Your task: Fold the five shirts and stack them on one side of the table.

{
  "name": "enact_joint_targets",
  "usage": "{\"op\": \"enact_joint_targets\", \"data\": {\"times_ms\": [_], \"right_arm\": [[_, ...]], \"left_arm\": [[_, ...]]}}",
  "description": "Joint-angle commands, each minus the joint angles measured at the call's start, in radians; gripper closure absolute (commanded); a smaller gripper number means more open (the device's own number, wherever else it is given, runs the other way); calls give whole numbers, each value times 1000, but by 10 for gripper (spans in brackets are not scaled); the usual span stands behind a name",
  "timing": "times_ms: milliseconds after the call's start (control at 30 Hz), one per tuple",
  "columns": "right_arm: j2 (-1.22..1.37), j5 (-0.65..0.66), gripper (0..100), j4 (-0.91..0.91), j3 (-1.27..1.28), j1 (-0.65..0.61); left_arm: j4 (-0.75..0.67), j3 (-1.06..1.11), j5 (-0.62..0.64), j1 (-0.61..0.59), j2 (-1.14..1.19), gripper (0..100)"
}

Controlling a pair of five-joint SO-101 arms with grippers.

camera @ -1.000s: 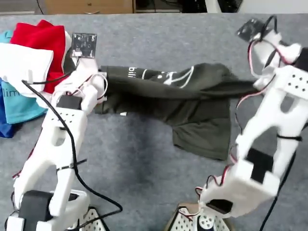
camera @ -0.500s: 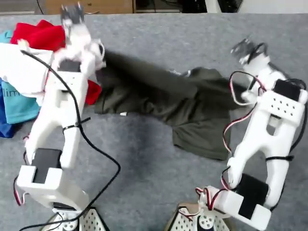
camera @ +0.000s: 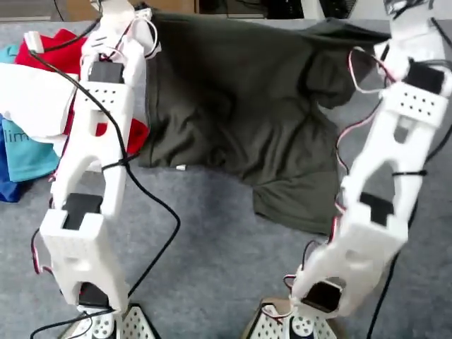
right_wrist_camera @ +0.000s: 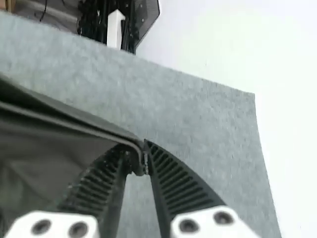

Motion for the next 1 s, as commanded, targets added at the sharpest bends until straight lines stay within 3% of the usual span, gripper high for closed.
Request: {"op": "enact_joint_targets", "data": {"times_ms": [0, 167, 333, 500, 633, 800, 967], "right_arm": [[136, -41, 997, 101, -346, -12], [314, -23, 997, 330, -644, -31], [421, 184, 997, 618, -886, -51], [390, 364, 997, 802, -905, -54], [348, 434, 997, 875, -903, -44], [332, 439, 997, 878, -898, -25], [315, 436, 997, 879, -897, 7]], "left_arm": [[-25, -68, 5, -41, 28, 981], [84, -68, 0, -38, 88, 981], [276, -68, -64, -9, 101, 981], [427, -78, -114, -15, 96, 981], [605, -58, -115, 6, 33, 981], [618, 89, -155, 15, -48, 981], [543, 311, -146, 18, -145, 981]]}}
